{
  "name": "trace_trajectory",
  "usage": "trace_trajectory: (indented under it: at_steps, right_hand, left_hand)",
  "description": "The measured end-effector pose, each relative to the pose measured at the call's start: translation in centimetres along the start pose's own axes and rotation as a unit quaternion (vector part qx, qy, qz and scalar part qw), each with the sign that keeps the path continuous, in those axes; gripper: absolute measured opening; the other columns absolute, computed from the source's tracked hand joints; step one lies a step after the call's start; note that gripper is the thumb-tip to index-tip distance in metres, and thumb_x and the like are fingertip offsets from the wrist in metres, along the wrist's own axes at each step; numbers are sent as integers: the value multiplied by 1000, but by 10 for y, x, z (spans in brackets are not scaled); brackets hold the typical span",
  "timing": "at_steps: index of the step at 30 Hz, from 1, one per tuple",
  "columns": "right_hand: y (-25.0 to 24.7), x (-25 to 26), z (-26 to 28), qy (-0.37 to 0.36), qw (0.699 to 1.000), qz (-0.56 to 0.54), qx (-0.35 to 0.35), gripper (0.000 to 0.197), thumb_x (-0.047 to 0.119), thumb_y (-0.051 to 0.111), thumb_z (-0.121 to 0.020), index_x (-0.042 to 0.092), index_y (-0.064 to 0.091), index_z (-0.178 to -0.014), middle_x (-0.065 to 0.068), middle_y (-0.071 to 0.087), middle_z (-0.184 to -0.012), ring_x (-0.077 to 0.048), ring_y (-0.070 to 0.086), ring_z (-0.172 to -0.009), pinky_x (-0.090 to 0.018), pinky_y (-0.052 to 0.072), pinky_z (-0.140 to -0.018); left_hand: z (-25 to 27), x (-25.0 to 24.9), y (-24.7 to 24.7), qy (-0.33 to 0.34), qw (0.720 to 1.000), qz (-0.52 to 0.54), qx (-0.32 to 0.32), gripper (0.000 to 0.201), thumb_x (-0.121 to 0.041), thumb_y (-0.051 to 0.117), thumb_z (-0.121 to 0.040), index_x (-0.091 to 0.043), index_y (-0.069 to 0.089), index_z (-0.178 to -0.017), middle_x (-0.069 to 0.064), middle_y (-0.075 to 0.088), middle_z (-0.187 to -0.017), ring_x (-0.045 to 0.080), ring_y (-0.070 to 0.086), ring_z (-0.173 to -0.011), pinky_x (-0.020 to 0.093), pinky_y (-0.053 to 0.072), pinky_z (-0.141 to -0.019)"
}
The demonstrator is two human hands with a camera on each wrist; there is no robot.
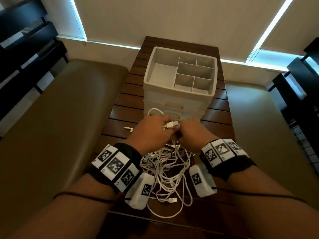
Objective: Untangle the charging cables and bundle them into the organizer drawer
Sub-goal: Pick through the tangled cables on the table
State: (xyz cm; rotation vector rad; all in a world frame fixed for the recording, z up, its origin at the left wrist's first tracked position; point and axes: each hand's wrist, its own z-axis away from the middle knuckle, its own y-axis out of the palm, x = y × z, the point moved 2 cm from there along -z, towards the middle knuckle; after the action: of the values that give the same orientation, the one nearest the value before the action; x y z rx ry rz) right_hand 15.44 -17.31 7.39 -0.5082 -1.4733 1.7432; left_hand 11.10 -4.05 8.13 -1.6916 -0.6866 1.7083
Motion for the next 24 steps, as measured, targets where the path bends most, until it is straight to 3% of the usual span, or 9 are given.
trace_trajectory:
  at_steps: [3, 6, 8, 10, 12, 15, 19, 21, 24]
  right_hand:
    - [3, -5, 7, -47, 993, -78, -81, 15, 30, 59, -89, 22, 68, -97, -2, 71, -86, -25, 65, -82, -37, 45, -84]
    - [16, -1, 6, -41, 997, 52, -43, 21, 43, 56, -87, 25, 63, -94, 4, 68, -92, -20, 63, -89, -37, 27, -95]
    - [27, 1, 6, -22, 990, 134, -25, 30, 50, 55, -85, 27, 65, -102, 3, 67, -104, -19, 61, -103, -49, 14, -111]
    - [36, 0, 8, -18, 986, 152, -59, 33, 42, 61, -84, 25, 65, -111, 0, 64, -113, -23, 57, -113, -58, -2, -114]
    - [39, -2, 10, -16, 984, 134, -115, 26, 26, 62, -83, 20, 65, -108, -3, 64, -109, -26, 61, -104, -52, 13, -115]
    - [37, -6, 12, -17, 990, -14, -136, 18, 11, 58, -83, 15, 64, -100, -6, 65, -101, -30, 61, -91, -37, 43, -86]
    - [28, -20, 16, 67, 942, -270, -186, 10, 18, 62, -90, 18, 69, -97, 2, 71, -88, -12, 65, -81, -27, 50, -74]
    - [27, -17, 12, 53, 946, -272, -171, 10, 16, 67, -87, 18, 72, -95, 3, 72, -87, -9, 64, -78, -27, 52, -75]
    - [26, -7, 5, 17, 954, -243, -176, 13, 6, 67, -80, 11, 73, -91, -3, 72, -89, -16, 64, -79, -34, 53, -75]
  left_hand:
    - [-2, 11, 3, -33, 998, -48, 12, 18, -30, 60, -94, -29, 55, -77, -9, 54, -71, 17, 58, -73, 27, 35, -58]
    - [-5, 21, 8, -69, 996, 49, 10, 32, -28, 60, -96, -24, 52, -65, -7, 51, -63, 12, 49, -61, 27, 33, -55]
    - [-5, 22, 9, -101, 980, 168, -17, 33, -25, 58, -98, -18, 57, -65, -2, 52, -61, 13, 46, -56, 26, 34, -58]
    - [-5, 22, 6, -129, 960, 246, -42, 35, -25, 56, -99, -15, 57, -66, -6, 49, -54, 8, 44, -49, 22, 36, -55]
    - [-4, 22, -2, -144, 951, 266, -69, 36, -25, 54, -100, -14, 55, -66, -12, 45, -48, 0, 39, -40, 15, 34, -45]
    - [-8, 36, -14, -146, 966, 172, -126, 36, -26, 58, -97, -19, 51, -63, -7, 45, -57, 8, 43, -52, 24, 31, -50]
    - [-7, 55, -14, -132, 980, -38, -141, 23, -28, 62, -92, -20, 56, -71, -1, 56, -66, 28, 60, -72, 31, 40, -59]
    - [-2, 42, -9, -62, 985, -29, -156, 14, -30, 64, -91, -17, 68, -87, 3, 66, -77, 25, 63, -76, 33, 46, -63]
    - [0, 17, 6, 19, 993, 25, -117, 26, -43, 65, -89, -18, 72, -95, 1, 59, -84, 18, 57, -76, 32, 44, -65]
